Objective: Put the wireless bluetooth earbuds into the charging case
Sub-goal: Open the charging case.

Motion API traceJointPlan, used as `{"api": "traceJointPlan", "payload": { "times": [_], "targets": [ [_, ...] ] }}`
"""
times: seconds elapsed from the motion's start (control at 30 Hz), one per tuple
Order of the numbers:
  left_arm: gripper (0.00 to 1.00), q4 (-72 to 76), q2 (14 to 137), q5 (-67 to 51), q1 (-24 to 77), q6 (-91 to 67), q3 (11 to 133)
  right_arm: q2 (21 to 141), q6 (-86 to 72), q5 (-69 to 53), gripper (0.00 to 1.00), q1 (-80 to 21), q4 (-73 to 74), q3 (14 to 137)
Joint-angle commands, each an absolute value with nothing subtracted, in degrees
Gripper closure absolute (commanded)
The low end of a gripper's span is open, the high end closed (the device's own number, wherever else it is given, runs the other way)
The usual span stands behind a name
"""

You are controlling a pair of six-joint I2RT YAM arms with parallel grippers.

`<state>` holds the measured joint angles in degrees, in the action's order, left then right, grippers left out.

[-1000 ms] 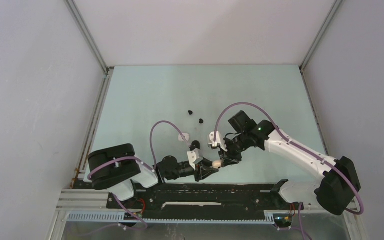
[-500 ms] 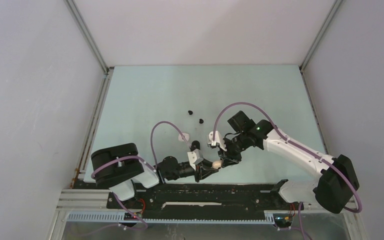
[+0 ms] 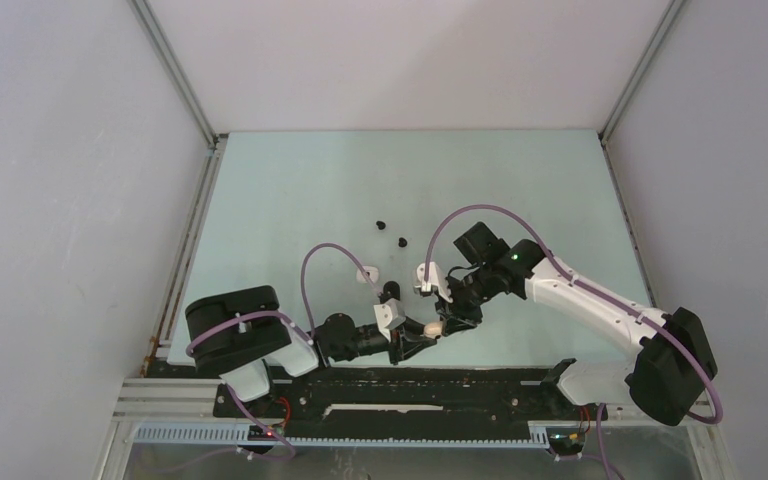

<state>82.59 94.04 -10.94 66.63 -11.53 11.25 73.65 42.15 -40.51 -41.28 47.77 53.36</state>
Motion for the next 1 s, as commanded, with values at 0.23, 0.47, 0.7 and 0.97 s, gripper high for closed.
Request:
{"api": "traceJointPlan", "payload": {
  "times": [0.23,0.47,0.7,0.97],
  "targets": [
    [0.64,91.15,94.5,-12.79,67.5,-11.56,11.95,73.52,41.66,-41.22,0.9,-40.78,44.41,55.11],
    [0.9,91.14,94.85,-13.64,67.5,-11.51,12.14,73.87,41.45,-41.26,0.87,-40.74,44.21,55.11],
    [1.0,91.14,94.85,-14.5,68.0,-10.32,12.24,73.65,39.2,-41.33,0.72,-39.91,42.85,55.11],
    [1.0,91.14,94.62,-14.24,68.38,-9.84,12.03,72.91,36.41,-45.84,0.61,-35.09,43.04,56.84]
  ]
}}
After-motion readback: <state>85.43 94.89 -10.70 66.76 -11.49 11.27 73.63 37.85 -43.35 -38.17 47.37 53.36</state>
